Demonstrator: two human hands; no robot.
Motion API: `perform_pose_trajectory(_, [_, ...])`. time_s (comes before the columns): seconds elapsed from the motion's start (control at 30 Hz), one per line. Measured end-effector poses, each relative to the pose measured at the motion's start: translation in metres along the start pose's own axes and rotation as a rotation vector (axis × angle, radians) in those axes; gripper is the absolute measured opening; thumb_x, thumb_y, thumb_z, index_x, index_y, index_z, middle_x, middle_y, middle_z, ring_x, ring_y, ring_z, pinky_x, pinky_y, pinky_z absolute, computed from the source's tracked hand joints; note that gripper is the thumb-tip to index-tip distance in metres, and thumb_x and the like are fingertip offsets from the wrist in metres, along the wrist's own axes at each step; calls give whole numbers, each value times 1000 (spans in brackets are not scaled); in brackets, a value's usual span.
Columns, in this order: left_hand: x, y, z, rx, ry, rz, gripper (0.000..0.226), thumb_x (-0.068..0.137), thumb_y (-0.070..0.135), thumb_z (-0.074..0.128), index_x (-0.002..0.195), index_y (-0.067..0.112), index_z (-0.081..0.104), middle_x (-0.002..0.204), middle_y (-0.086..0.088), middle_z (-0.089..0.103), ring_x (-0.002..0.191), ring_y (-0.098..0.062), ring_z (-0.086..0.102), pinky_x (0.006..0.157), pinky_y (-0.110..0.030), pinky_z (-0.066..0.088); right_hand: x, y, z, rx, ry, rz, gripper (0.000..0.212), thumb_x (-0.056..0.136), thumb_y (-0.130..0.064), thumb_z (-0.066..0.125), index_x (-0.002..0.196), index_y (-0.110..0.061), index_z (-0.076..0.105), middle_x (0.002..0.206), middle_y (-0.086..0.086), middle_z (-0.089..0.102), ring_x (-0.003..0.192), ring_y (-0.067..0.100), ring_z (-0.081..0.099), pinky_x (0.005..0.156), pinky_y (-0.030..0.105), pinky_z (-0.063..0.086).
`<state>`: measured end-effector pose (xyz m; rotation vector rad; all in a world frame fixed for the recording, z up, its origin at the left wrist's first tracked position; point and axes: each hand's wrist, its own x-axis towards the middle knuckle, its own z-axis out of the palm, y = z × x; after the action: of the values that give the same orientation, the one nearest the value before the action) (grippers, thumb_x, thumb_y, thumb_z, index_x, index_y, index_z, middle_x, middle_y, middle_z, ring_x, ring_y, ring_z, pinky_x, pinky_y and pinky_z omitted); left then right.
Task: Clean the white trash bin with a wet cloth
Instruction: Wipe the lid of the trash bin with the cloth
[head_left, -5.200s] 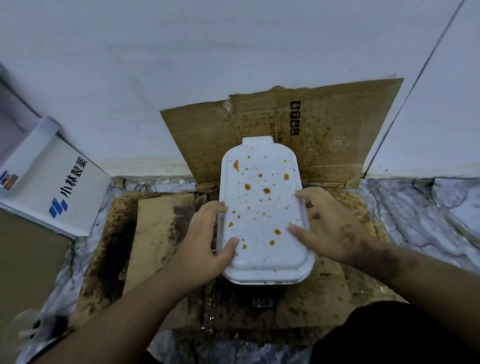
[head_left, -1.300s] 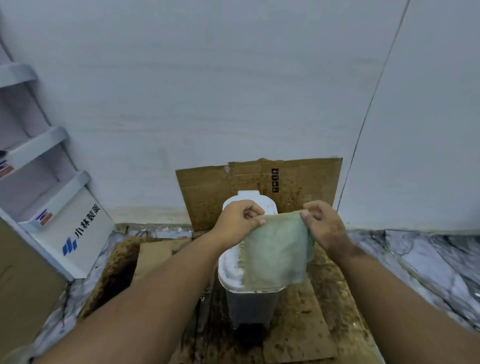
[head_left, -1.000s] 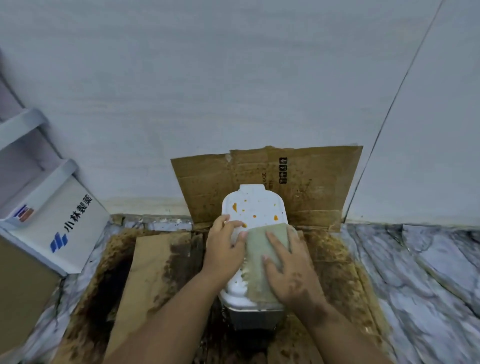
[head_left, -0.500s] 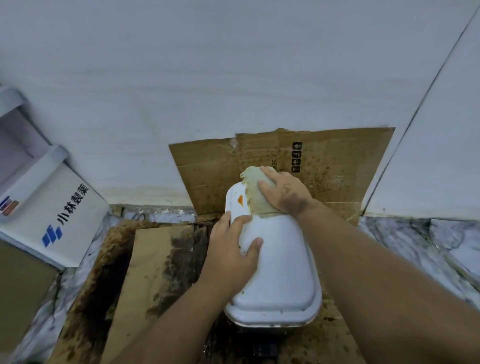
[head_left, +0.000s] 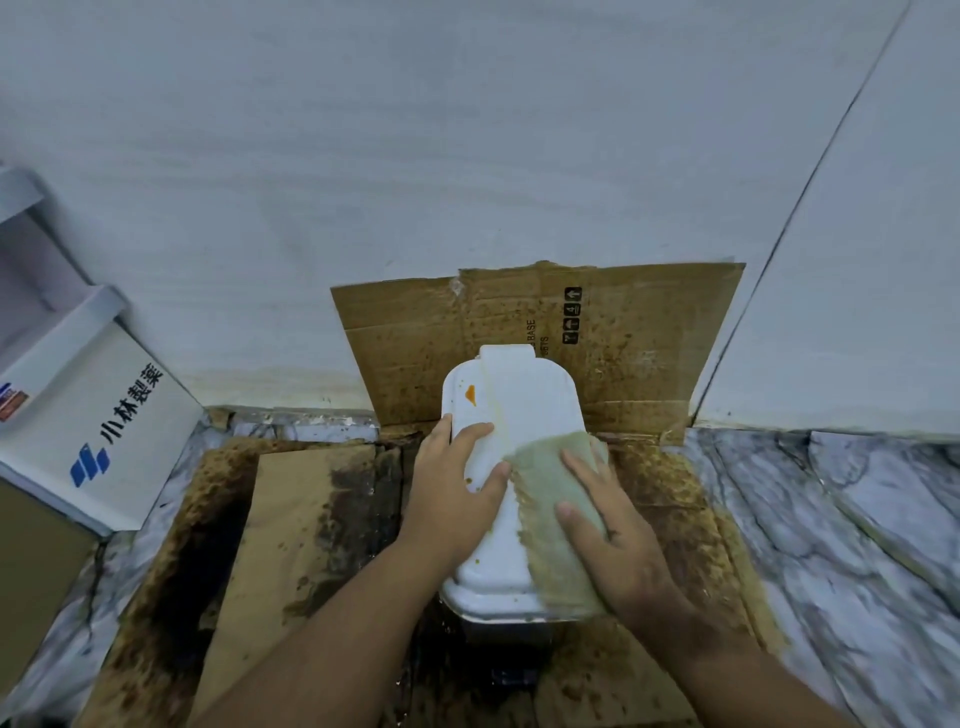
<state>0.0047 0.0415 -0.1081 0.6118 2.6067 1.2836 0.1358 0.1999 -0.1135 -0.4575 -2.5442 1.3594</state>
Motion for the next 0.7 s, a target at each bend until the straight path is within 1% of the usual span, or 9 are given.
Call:
perform_pose_trajectory(0.07, [-1,0,-1,-9,-7,0,47,97,46,61,143,38,51,168,1,21,155,-19,14,121,-41,21,-16,0,2,-13,10,-20,53,93,-55,50,145,-55,38,162,-24,19,147,-9,11,123,33,19])
perform_pose_trajectory(0.13, [0,1,-1,-22,-19,0,48,97,47,62,143,37,51,168,1,20,155,-17,12,122,-41,20,-10,-4,-4,12,-21,2,52,95,-48,55,144,-53,40,163,-18,20,148,-7,14,123,33,21])
perform_pose_trajectory(0.2, [4,-1,0,-15,-25,14,48,97,47,61,142,36,51,167,1,22,155,-17,13,122,-40,20,17,-9,-13,27,-85,47,53,97,-39,60,144,-53,40,165,-13,16,148,2,20,121,35,26])
perform_pose_trajectory(0.27, [6,-3,1,10,-14,27,48,96,50,61,141,36,52,165,2,26,154,-20,16,122,-42,22,58,-12,-17,-78,-144,89,56,97,-42,58,148,-51,35,167,-9,10,149,15,25,120,39,29])
perform_pose_trajectory(0.37, [7,-6,2,26,-1,32,48,96,51,60,140,37,52,164,2,28,153,-20,18,121,-42,25,124,-20,-11,-272,-172,97,62,99,-47,49,156,-41,23,168,5,6,153,28,15,123,39,18])
perform_pose_trajectory(0.43, [7,-6,2,27,0,33,47,95,51,60,140,39,52,164,4,28,153,-19,19,121,-42,25,167,-27,-3,-377,-186,111,62,101,-50,42,157,-38,20,164,15,19,151,34,18,123,44,14])
perform_pose_trajectory(0.53, [7,-5,1,11,-4,26,47,95,52,60,139,42,51,164,5,27,152,-17,20,121,-42,25,222,-45,10,-518,-230,186,61,97,-61,26,151,-33,33,151,11,46,136,34,43,116,47,30])
perform_pose_trajectory(0.63, [7,-3,0,9,-13,18,47,96,52,60,140,42,50,164,7,27,152,-12,17,122,-44,25,243,-54,22,-567,-163,196,55,97,-53,24,124,-22,60,129,7,63,116,30,58,95,41,44])
perform_pose_trajectory(0.7, [7,-2,0,13,-18,16,47,96,52,60,141,42,50,165,6,26,152,-12,16,122,-45,26,240,-52,25,-672,-132,104,48,98,-45,22,114,-22,61,119,4,65,104,29,61,80,37,46])
